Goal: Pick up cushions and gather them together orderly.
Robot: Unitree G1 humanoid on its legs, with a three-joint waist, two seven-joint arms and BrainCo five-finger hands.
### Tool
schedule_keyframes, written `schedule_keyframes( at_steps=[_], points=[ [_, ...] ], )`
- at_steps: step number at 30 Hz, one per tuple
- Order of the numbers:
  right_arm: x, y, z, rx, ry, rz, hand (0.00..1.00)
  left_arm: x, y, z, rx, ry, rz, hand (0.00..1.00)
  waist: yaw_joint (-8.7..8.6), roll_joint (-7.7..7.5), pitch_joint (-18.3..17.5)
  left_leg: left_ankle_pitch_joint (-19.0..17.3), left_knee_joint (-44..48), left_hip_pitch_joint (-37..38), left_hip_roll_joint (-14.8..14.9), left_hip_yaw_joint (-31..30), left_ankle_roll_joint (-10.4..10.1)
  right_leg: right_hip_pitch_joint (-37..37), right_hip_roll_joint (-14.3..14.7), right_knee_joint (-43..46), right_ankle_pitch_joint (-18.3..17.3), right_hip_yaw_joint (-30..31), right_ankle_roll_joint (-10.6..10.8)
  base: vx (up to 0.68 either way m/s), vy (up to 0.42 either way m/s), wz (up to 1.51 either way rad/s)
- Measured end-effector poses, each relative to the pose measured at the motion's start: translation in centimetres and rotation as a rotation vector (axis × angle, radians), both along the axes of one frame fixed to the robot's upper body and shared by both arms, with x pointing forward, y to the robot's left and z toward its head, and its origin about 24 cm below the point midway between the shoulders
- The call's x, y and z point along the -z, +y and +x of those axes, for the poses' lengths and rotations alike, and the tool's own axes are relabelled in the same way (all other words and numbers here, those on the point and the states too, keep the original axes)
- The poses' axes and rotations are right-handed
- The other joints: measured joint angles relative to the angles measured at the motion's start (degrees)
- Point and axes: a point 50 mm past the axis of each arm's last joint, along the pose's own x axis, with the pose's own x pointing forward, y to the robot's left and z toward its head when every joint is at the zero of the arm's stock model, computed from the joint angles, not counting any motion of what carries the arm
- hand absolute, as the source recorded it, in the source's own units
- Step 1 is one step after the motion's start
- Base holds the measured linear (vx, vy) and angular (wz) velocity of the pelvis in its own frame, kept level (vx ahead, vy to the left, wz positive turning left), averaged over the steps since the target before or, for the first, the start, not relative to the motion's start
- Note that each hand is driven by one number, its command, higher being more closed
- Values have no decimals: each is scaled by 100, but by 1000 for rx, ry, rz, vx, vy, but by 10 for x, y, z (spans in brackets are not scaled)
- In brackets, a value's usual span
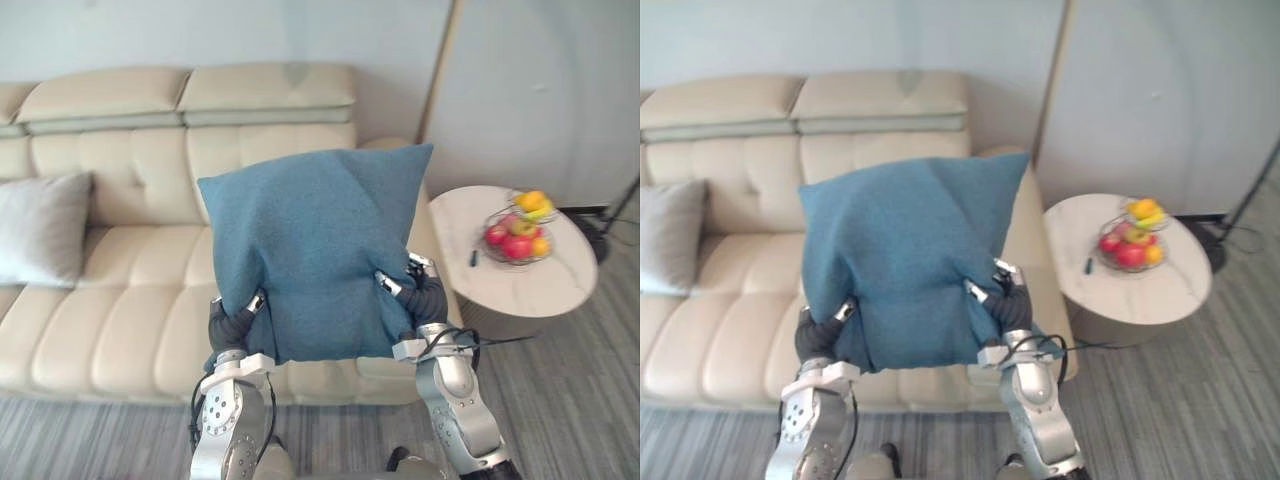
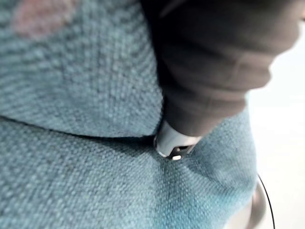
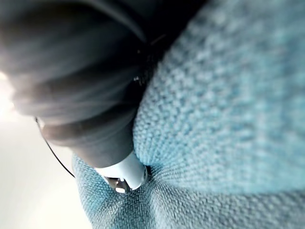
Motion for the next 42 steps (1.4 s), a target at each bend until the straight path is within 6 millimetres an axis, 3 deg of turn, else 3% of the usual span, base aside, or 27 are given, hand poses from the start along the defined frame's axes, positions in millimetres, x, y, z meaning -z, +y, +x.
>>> schedule_keyframes(
  at_steps=[2, 3, 4, 5, 7, 9, 10, 11, 12, 13, 14, 16, 17, 18, 19, 24, 28, 30, 31, 32, 33, 34, 37, 42],
  points=[
    [-1, -5, 1, 24, -5, 2, 100, -1, -6, 3, 12, -11, -32, 100, 1, 32, -20, 284, -30, 76, 320, 514, -84, 32, -276, -47, 210, -8, 362, 77, 465, 30],
    [-2, -9, 1, 45, -10, 2, 100, 0, -11, 5, 22, -15, -51, 100, -24, 144, -91, 591, 2, 43, 375, 551, -179, 121, -385, -217, 402, -21, 647, 69, 621, 41],
    [2, -8, 1, 62, 8, 24, 100, 1, -12, 7, 32, -14, -44, 100, -34, 41, -142, 572, 214, -53, 214, 452, -1231, 243, -601, -486, 659, -17, 772, 51, 653, 45],
    [6, -4, 0, 66, 30, 50, 100, 3, -8, 10, 40, -8, -14, 100, -60, -212, -143, 270, 590, -267, 5, 377, -1109, 315, -723, -801, 1001, 67, 587, 49, 625, 36],
    [10, 1, -4, 59, 53, 68, 100, 8, -2, 9, 40, 13, 17, 100, -11, -364, -117, -370, 1593, -731, 30, 154, -938, 456, -695, -928, 1427, 258, 540, 87, 493, 27],
    [14, 1, -5, 60, 76, 71, 100, 15, -2, 8, 41, 41, 23, 100, 67, -358, -80, -946, 2375, -904, 38, 76, -742, 501, -826, -924, 2058, 473, 489, 135, 625, 4],
    [18, 2, -5, 58, 90, 69, 100, 15, -1, 8, 40, 46, 29, 100, 97, -297, -45, -1162, 2511, -884, 22, 140, -595, 389, -833, -913, 2663, 543, -101, 116, 506, -12],
    [20, 3, -4, 54, 99, 65, 100, 15, 2, 9, 31, 43, 35, 100, 76, -210, 14, -1202, 2440, -849, -1, 160, -523, 155, -738, -485, 2402, 853, -281, 131, 434, -6],
    [21, 4, -4, 45, 107, 64, 100, 15, 4, 9, 25, 43, 40, 100, -3, -182, 45, -1188, 2246, -769, -54, 131, -455, -256, -211, 633, 1158, 1639, 204, 139, 333, 9],
    [21, 4, -5, 38, 108, 63, 100, 16, 4, 8, 25, 49, 43, 100, -60, -231, 80, -1126, 1987, -549, -169, 195, -383, -481, 360, 1410, 304, 2020, 537, 139, 281, 17],
    [21, 5, -5, 32, 106, 61, 100, 18, 4, 8, 28, 58, 43, 100, -107, -259, 74, -1087, 1803, -364, -296, 309, -372, -583, 646, 1733, -160, 2016, 498, 161, 211, 1],
    [25, 3, 1, 15, 107, 41, 100, 21, 5, 8, 44, 62, 54, 100, -152, -287, 70, -1019, 1271, 97, -636, 725, -300, -777, 878, 1734, -684, 1556, -16, 170, 185, -43],
    [26, 3, 5, 7, 113, 52, 100, 19, 5, 9, 44, 52, 63, 100, -169, -302, 60, -992, 1057, 225, -735, 815, -262, -851, 1086, 1535, -819, 1321, -113, 126, 120, -42],
    [27, 3, 6, 6, 116, 52, 100, 18, 6, 10, 46, 48, 70, 100, -216, -281, 53, -952, 978, 234, -802, 812, -326, -842, 1336, 1200, -801, 1281, -310, 139, 51, 1],
    [28, -2, 7, 15, 114, 35, 100, 19, 2, 11, 61, 53, 74, 100, -318, -227, 67, -964, 953, 213, -900, 702, -395, -793, 1492, 988, -858, 1353, -721, 176, 25, 24],
    [38, -21, -7, 75, 168, 21, 100, 27, -13, 7, 142, 91, 53, 100, -397, -124, 53, -854, 1126, 468, -868, -8, -357, -84, 1576, 737, -925, 1113, -641, 224, -62, 23],
    [22, -23, -21, 82, 104, 46, 100, 25, -16, 5, 176, 74, 43, 100, -274, -138, -34, -755, 2298, 61, -712, -523, -182, 635, 1684, -93, -881, 1266, -663, 209, -19, -14],
    [18, -24, -20, 92, 80, 56, 100, 18, -18, 5, 182, 42, 38, 100, -228, -138, -95, -1066, 1774, -72, -920, -771, -208, 680, 1646, -256, -820, 1481, -650, 173, 127, -36],
    [18, -25, -20, 96, 82, 57, 100, 17, -18, 5, 182, 36, 38, 100, -226, -165, -90, -1037, 1154, -46, -1148, -1012, -196, 717, 1594, -271, -805, 1568, -624, 167, 177, -45],
    [18, -26, -20, 98, 84, 55, 100, 17, -18, 5, 183, 36, 37, 100, -225, -97, -133, -733, 522, 72, -1311, -1214, -124, 717, 1588, -243, -787, 1646, -589, 149, 161, -55],
    [21, -25, -20, 98, 95, 59, 100, 18, -17, 4, 183, 43, 41, 100, -198, -115, -144, -389, 100, 251, -1398, -1297, -339, 726, 1583, -210, -778, 1824, -543, 246, 224, -69],
    [25, -22, -21, 102, 118, 70, 100, 21, -14, 0, 179, 58, 49, 100, -192, -218, -200, -322, 8, 434, -1520, -1119, -307, 771, 1497, -237, -712, 2041, -391, 210, 182, -64],
    [28, -20, -24, 106, 130, 76, 100, 25, -13, -5, 181, 74, 48, 100, -254, -359, -290, -384, -10, 600, -1635, -849, -202, 777, 1363, -341, -570, 2290, -349, 151, 184, -44],
    [28, -19, -25, 99, 132, 82, 100, 28, -13, -9, 180, 91, 44, 100, -257, -371, -330, -384, -391, 817, -1683, -553, -203, 812, 1353, -675, -450, 2543, -275, 37, 43, -35]
  ],
)
